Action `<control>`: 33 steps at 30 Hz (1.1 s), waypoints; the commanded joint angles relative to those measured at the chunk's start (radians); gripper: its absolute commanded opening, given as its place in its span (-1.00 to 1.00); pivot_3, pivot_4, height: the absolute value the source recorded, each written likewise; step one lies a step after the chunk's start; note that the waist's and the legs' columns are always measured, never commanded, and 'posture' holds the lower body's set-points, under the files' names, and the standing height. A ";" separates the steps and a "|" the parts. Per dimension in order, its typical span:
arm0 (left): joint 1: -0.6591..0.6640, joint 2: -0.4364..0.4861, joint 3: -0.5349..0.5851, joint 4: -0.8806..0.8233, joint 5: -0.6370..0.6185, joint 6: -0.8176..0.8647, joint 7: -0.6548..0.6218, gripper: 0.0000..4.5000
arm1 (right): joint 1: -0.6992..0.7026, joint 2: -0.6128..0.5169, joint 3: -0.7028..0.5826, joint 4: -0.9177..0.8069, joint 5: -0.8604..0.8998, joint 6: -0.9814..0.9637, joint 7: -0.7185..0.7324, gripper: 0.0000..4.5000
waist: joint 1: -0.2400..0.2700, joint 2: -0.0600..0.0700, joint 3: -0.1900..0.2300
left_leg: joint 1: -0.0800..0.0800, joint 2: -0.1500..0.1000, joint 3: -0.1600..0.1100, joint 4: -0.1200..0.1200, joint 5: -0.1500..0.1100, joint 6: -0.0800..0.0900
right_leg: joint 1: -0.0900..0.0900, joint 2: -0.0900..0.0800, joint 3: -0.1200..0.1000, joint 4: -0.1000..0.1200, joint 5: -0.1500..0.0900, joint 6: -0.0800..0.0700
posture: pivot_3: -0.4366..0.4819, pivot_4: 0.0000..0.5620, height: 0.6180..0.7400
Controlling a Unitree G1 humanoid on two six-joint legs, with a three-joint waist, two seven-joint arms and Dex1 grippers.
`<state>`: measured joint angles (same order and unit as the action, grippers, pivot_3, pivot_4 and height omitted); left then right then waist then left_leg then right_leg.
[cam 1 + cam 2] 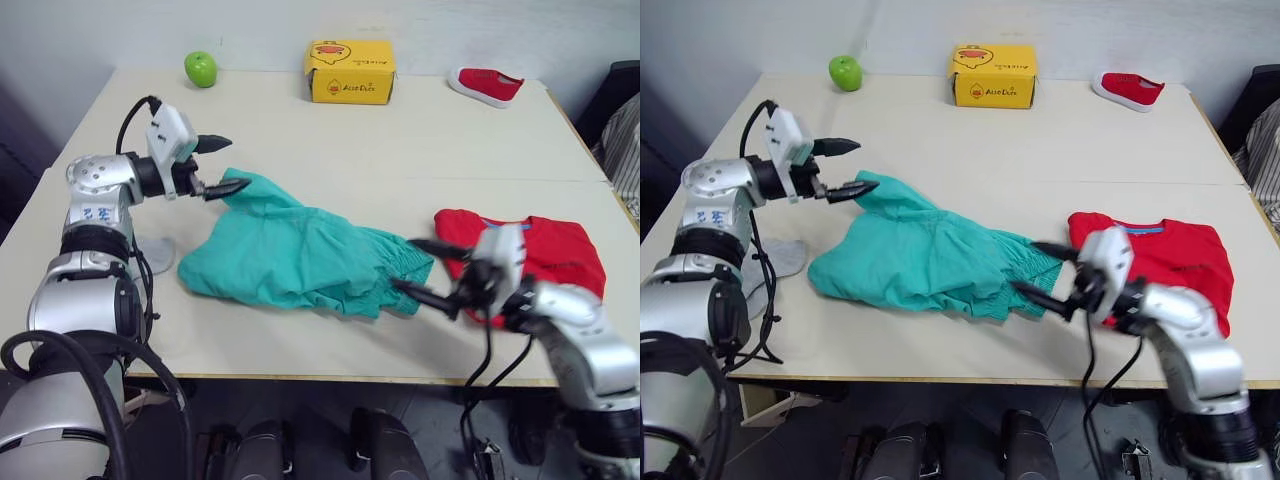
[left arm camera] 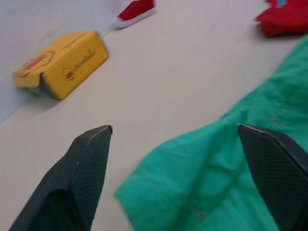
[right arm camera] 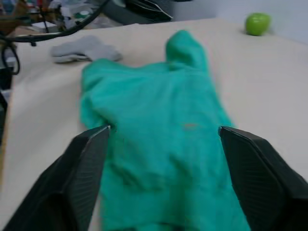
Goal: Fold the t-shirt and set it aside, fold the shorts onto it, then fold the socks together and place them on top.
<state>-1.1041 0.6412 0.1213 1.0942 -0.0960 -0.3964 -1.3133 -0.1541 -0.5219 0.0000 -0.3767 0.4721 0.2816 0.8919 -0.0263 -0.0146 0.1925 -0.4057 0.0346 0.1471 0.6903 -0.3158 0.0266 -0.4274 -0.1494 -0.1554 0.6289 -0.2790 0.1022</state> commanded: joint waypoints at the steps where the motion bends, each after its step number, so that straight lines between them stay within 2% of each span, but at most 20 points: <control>1: 0.142 0.010 0.014 -0.236 -0.094 0.031 -0.079 0.81 | 0.027 0.038 0.061 -0.067 -0.077 -0.064 -0.062 -0.02 | -0.001 0.000 0.000 | 0.000 0.000 -0.001 0.001 0.000 0.000 | 0.000 0.000 0.001 0.001 0.000 0.000 | -0.05 -0.47 1.00; 5: 0.412 -0.018 0.008 -0.579 -0.147 0.179 0.013 0.24 | 0.035 0.087 0.196 -0.028 -0.241 -0.162 -0.117 -0.66 | -0.002 0.000 0.000 | 0.001 0.001 -0.004 0.001 0.000 0.000 | 0.000 0.000 0.002 0.002 0.000 0.000 | -0.05 -0.47 1.00; 7: 0.512 -0.038 0.001 -0.724 -0.162 0.239 0.067 -0.04 | 0.026 0.118 0.214 -0.024 -0.276 -0.157 -0.167 -0.97 | -0.001 -0.001 0.000 | 0.001 0.001 -0.006 0.002 0.000 0.000 | 0.000 0.000 0.002 0.002 0.000 0.000 | -0.05 -0.47 1.00; 10: 0.608 -0.032 0.006 -0.891 -0.190 0.309 0.108 -0.48 | 0.056 0.095 0.219 -0.056 -0.306 -0.185 -0.161 -1.00 | 0.005 -0.001 -0.001 | 0.001 0.004 -0.009 0.004 0.000 0.000 | 0.001 -0.001 0.002 0.003 0.000 0.000 | -0.05 -0.47 1.00; 13: 0.642 0.004 0.021 -0.946 -0.210 0.352 0.117 -0.91 | 0.085 0.041 0.218 -0.062 -0.314 -0.237 -0.117 -1.00 | 0.016 -0.001 -0.001 | 0.001 0.006 -0.009 0.005 -0.001 0.001 | 0.002 -0.001 0.002 0.003 0.000 0.000 | -0.05 -0.47 1.00; 15: 0.664 0.045 0.025 -0.947 -0.184 0.327 0.118 -0.82 | 0.092 0.031 0.192 -0.064 -0.297 -0.240 -0.124 -1.00 | 0.018 -0.002 -0.001 | 0.002 0.006 -0.009 0.005 -0.001 0.001 | 0.002 0.000 0.002 0.003 0.000 0.000 | -0.05 -0.47 1.00; 16: 0.692 0.075 0.035 -0.945 -0.169 0.293 0.112 -0.77 | 0.100 0.008 0.185 -0.066 -0.304 -0.256 -0.110 -0.93 | 0.018 -0.001 -0.001 | 0.002 0.007 -0.009 0.005 -0.001 0.001 | 0.002 0.000 0.002 0.003 0.000 0.000 | -0.05 -0.47 1.00; 18: 0.746 0.121 0.059 -0.937 -0.168 0.240 0.099 -0.52 | 0.124 -0.039 0.179 -0.076 -0.296 -0.249 -0.072 -0.75 | 0.011 -0.001 -0.001 | 0.003 0.007 -0.007 0.004 -0.001 0.000 | 0.002 0.000 0.003 0.004 0.000 -0.001 | -0.05 -0.47 1.00; 22: 0.830 0.168 0.093 -0.885 -0.140 0.114 0.126 0.03 | 0.125 -0.092 0.185 -0.030 -0.401 -0.316 -0.091 -0.17 | 0.012 -0.001 -0.001 | 0.003 0.009 -0.007 0.003 -0.002 0.000 | 0.001 0.001 0.003 0.003 0.000 -0.002 | -0.05 -0.47 1.00; 25: 0.860 0.184 0.069 -0.831 -0.071 -0.008 0.159 0.47 | 0.095 -0.089 0.210 0.017 -0.496 -0.303 -0.137 0.30 | 0.013 -0.001 -0.001 | 0.004 0.009 -0.006 0.004 -0.002 0.000 | 0.001 0.001 0.003 0.003 0.000 -0.002 | -0.05 -0.47 1.00; 26: 0.861 0.187 0.055 -0.814 -0.039 -0.040 0.176 0.56 | 0.086 -0.088 0.221 0.031 -0.535 -0.292 -0.152 0.31 | 0.017 -0.001 -0.001 | 0.004 0.009 -0.006 0.004 -0.002 0.000 | 0.001 0.001 0.003 0.004 0.000 -0.002 | -0.05 -0.47 1.00; 31: 0.794 0.185 -0.026 -0.669 0.111 -0.141 0.275 0.56 | 0.031 -0.070 0.262 0.084 -0.631 -0.282 -0.188 0.31 | 0.025 -0.002 -0.003 | 0.004 0.009 -0.005 0.004 -0.002 0.000 | 0.001 0.001 0.004 0.004 0.000 -0.002 | -0.05 -0.47 1.00; 33: 0.751 0.177 -0.066 -0.603 0.154 -0.163 0.305 0.58 | 0.014 -0.063 0.275 0.105 -0.656 -0.294 -0.197 0.13 | 0.026 -0.002 -0.006 | 0.004 0.009 -0.005 0.005 -0.002 0.000 | 0.002 0.000 0.003 0.005 0.000 -0.002 | -0.05 -0.47 1.00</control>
<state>-0.3434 0.8162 0.0880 0.4278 -0.0134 -0.5470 -1.0525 -0.1395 -0.5874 0.2700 -0.2800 -0.1606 -0.0016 0.7102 0.0000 -0.0168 0.1869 -0.4005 0.0433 0.1419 0.6951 -0.3176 0.0270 -0.4254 -0.1491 -0.1516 0.6350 -0.2790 0.0995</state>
